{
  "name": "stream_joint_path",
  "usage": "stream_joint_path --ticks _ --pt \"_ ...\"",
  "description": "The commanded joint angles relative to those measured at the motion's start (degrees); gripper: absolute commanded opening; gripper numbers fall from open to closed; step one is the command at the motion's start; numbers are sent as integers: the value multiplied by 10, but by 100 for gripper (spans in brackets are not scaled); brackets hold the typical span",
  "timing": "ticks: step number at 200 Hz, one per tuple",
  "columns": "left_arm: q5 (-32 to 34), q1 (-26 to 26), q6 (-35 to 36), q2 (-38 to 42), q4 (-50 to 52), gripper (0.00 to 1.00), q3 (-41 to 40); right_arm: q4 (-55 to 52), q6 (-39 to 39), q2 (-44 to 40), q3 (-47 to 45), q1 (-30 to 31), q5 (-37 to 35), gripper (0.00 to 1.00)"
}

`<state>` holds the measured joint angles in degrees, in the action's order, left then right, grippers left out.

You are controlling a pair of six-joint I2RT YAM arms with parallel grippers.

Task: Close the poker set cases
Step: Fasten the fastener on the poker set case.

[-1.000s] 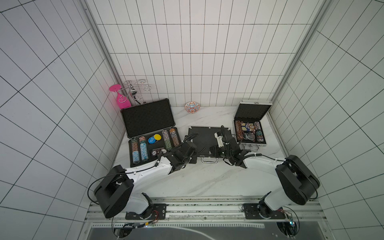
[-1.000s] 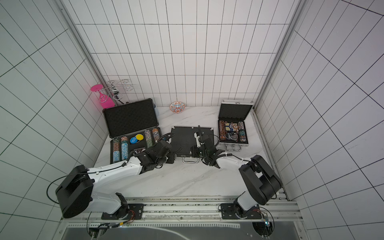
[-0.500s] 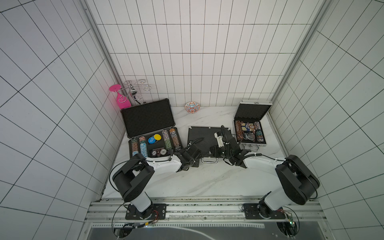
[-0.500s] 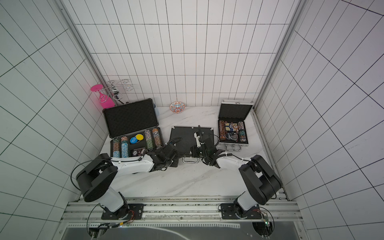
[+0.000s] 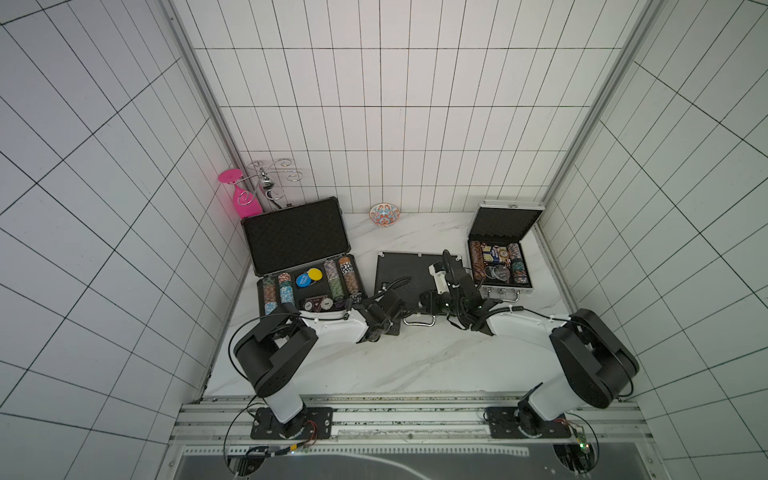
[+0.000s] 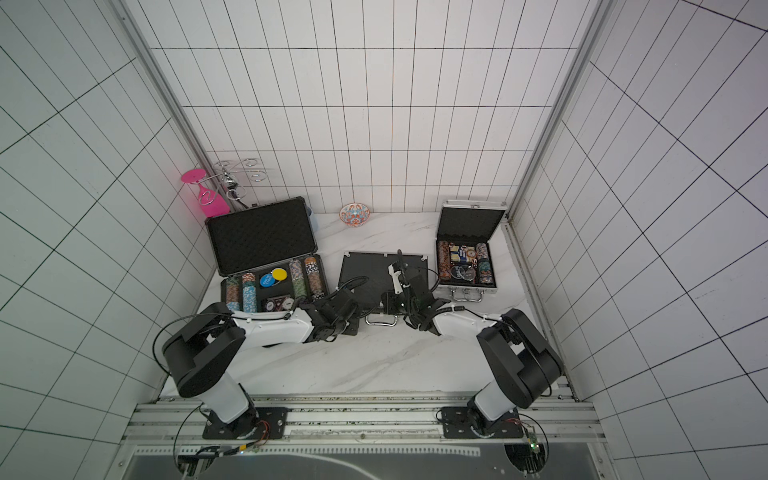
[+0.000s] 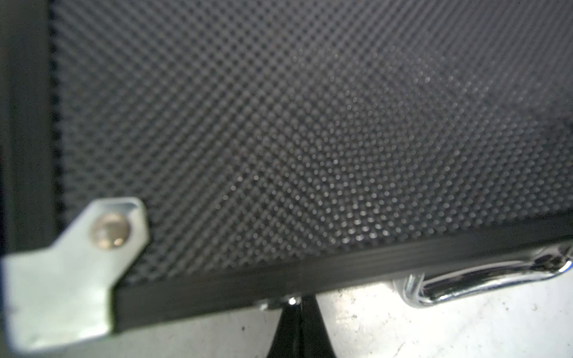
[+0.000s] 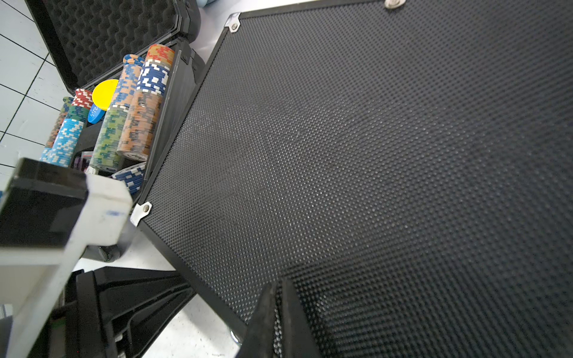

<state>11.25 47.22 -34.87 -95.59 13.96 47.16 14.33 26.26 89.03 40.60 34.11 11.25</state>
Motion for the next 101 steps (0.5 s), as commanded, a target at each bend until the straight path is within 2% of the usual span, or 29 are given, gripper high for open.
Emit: stream_joint_path --ticks 1,20,38,55,63,84,101 --pt "-5 -2 3 60 -9 1 15 -132 -6 38 -39 -8 -20 11" --pt "26 -2 11 118 46 4 28 -131 -6 39 -40 -9 -19 10" --pt "53 -2 5 154 63 22 25 -130 -8 43 -39 -10 -19 10" --pt "53 -4 -10 164 38 30 4 -128 -10 46 -38 -11 -20 11" --pt "47 -4 -17 158 23 28 -7 -128 -10 45 -37 -11 -21 10" --pt "33 -6 -46 125 30 14 -11 -128 -13 41 -36 -13 -22 10" --pt "19 -12 -62 110 -4 7 -34 -130 -17 36 -34 -15 -21 10"
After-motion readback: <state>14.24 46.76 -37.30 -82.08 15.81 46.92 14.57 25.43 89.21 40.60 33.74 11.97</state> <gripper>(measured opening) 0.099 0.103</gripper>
